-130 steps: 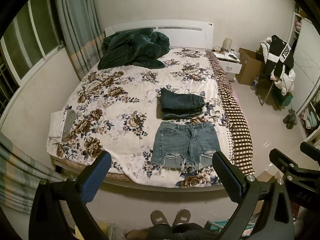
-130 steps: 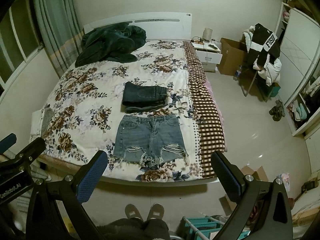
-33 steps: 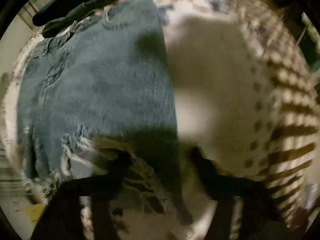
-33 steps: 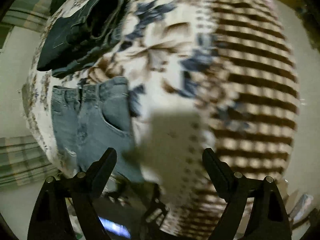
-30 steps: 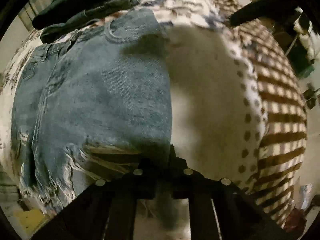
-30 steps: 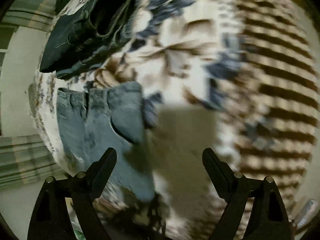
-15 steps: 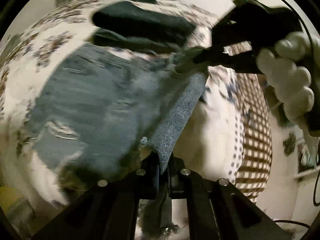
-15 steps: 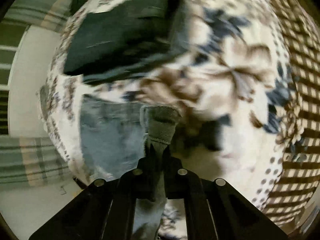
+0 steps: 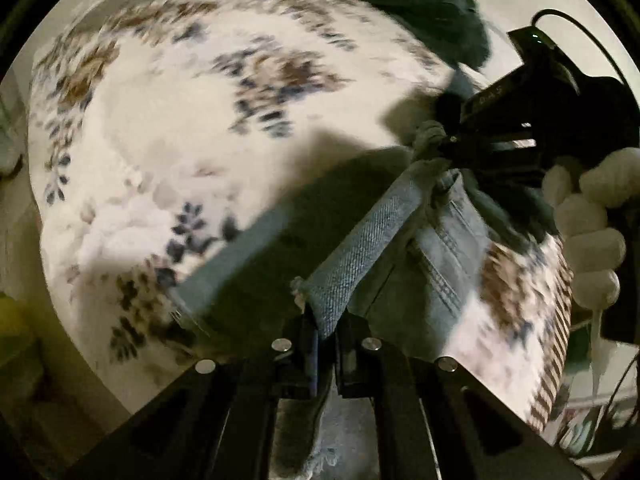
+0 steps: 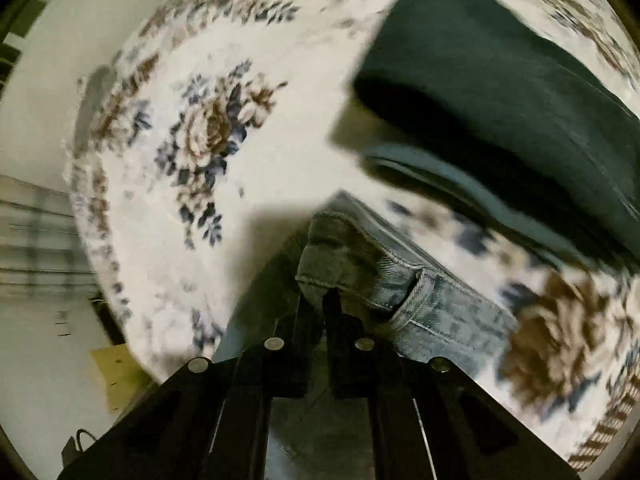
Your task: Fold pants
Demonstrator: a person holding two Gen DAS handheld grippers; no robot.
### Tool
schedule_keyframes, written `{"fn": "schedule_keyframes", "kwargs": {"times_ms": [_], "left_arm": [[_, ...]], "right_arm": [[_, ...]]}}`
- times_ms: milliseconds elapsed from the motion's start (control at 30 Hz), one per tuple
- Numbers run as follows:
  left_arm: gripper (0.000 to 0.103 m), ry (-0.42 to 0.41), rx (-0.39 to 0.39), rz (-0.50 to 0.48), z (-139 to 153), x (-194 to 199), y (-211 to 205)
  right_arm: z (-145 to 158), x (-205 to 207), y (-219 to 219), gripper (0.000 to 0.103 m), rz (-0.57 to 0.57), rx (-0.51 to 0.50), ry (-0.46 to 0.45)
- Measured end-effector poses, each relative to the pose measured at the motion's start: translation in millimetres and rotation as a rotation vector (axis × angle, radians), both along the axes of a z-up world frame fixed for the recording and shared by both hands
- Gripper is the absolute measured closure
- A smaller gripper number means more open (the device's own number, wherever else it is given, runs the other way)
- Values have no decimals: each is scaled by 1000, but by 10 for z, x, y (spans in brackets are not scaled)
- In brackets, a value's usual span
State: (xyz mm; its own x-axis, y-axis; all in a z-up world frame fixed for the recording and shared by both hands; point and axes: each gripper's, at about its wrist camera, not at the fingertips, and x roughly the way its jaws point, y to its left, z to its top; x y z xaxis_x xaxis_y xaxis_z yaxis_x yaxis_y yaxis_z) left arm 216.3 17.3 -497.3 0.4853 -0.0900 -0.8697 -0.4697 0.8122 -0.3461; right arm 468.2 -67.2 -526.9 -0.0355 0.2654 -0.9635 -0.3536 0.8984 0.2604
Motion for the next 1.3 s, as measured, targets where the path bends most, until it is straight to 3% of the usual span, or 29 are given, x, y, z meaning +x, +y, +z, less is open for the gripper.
{"fn": "schedule_keyframes", "kwargs": {"times_ms": [133, 200, 267, 300, 367, 400, 500, 667, 800, 900, 1033, 1067, 1100, 1167, 1300], "left_arm": [[98, 71, -82, 30, -508, 102, 339], [97, 62, -144, 59, -599, 83, 417], [83, 23, -193, 95, -625, 22, 449], [75, 13, -207, 107, -636, -6, 439], [22, 13, -220, 126, -639, -57, 378], [15, 5, -207, 140, -609, -95, 354], [13, -25, -174, 183, -466, -230, 270], [13, -63, -248, 376, -270, -695, 59], [13, 93, -157, 391, -446, -875, -505], [13, 151, -213, 440, -612, -1074, -786], [13, 171, -277, 547, -536, -1322, -965], [13, 169, -299, 570, -498, -1380, -1004], [13, 164, -322, 589, -464, -1426, -1028], [13, 140, -369, 614, -410, -1424, -1102], [13, 29, -469, 629, -469, -1108, -1198]], "right_arm": [[-410, 70, 365, 81, 7, -64, 68], [-417, 80, 439, 60, 30, -19, 111], [-306, 59, 353, 19, 42, 42, 136], [-249, 46, 281, 17, 40, 65, 137], [-121, 28, 69, 17, 22, 101, 118], [-56, 25, -52, 17, 6, 98, 86], [46, -20, -474, 16, 4, 73, 22], [-262, -14, -1015, 15, 11, -13, 16], [-583, -29, -1218, 15, 46, -32, 3], [-800, -6, -1294, 15, 30, 49, 48], [-1061, 45, -1408, 17, -58, 199, 134], [-1097, 46, -1411, 21, -73, 220, 135], [-1107, 40, -1424, 40, -80, 257, 127], [-1071, 9, -1472, 65, -94, 246, 83], [-948, -71, -1720, 71, -161, 276, 95]]}}
